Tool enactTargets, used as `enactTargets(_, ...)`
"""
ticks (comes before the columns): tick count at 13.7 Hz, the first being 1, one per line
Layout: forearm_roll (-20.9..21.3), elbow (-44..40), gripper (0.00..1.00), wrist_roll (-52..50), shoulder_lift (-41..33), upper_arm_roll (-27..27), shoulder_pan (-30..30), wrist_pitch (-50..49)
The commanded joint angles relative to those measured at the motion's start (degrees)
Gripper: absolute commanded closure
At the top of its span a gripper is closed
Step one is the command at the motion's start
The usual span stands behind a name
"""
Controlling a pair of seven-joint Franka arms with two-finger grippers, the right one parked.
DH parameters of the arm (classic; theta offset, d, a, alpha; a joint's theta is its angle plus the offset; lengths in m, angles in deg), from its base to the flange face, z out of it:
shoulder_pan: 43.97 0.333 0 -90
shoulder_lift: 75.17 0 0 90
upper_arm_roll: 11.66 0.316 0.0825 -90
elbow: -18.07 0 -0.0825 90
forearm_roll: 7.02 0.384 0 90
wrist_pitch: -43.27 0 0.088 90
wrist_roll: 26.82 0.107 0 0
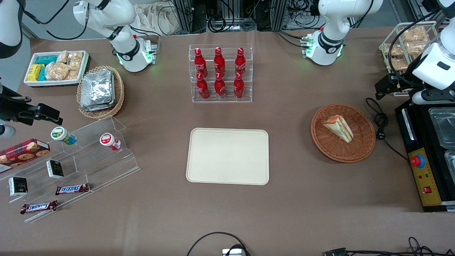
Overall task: Place sandwich from basket to tray
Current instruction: 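Move the left gripper over the sandwich in the wicker basket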
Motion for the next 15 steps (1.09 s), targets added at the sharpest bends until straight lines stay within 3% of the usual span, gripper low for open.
enactTargets(1,-0.72,-0.81,0.0,0.74,0.1,0.62,-0.62,-1.95)
enactTargets(8,0.06,4.79,0.0,-3.82,1.69,0.18,-0.79,0.14)
enactTargets(15,0.33,31.32,0.0,-17.96,-5.87,-1.49,-0.62,22.89)
